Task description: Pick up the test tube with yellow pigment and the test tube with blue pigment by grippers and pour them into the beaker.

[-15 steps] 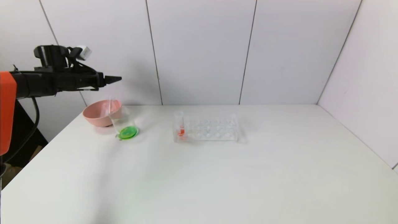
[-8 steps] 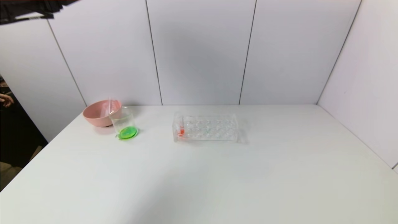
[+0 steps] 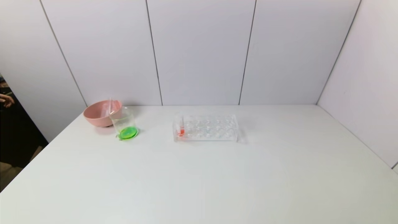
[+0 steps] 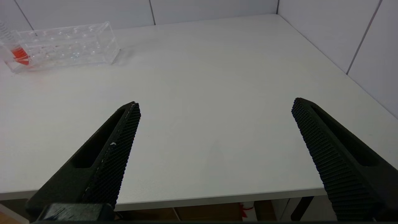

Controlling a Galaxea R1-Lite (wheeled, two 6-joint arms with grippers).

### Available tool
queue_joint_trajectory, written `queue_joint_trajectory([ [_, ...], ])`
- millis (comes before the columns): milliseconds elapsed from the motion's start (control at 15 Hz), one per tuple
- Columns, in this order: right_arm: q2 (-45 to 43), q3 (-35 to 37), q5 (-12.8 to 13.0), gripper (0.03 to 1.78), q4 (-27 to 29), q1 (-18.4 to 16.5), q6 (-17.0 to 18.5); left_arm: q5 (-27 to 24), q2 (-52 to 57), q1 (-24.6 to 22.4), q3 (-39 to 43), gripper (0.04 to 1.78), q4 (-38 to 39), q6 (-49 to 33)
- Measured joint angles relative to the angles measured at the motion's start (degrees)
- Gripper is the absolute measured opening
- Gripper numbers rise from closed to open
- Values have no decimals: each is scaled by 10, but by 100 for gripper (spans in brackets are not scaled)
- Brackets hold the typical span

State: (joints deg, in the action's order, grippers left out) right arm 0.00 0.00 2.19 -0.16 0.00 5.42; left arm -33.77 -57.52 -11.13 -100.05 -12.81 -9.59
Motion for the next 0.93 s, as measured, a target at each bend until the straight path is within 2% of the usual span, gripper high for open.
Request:
queue_joint_trajectory([
  [133, 0, 0, 0, 177, 0, 0, 0, 4, 125, 1, 50, 178, -104, 10],
  [267, 0, 0, 0, 177, 0, 0, 0, 25, 225, 15, 134, 178, -211, 59],
  [400, 0, 0, 0, 177, 0, 0, 0, 83, 298, 77, 223, 178, -299, 133],
  [533, 0, 0, 0, 177, 0, 0, 0, 184, 355, 130, 320, 178, -349, 194],
  [667, 0, 0, 0, 177, 0, 0, 0, 261, 391, 135, 383, 178, -337, 229],
  [800, 0, 0, 0, 177, 0, 0, 0, 279, 419, 99, 433, 178, -273, 230],
  [933, 0, 0, 0, 177, 0, 0, 0, 285, 457, 96, 523, 178, -225, 230],
])
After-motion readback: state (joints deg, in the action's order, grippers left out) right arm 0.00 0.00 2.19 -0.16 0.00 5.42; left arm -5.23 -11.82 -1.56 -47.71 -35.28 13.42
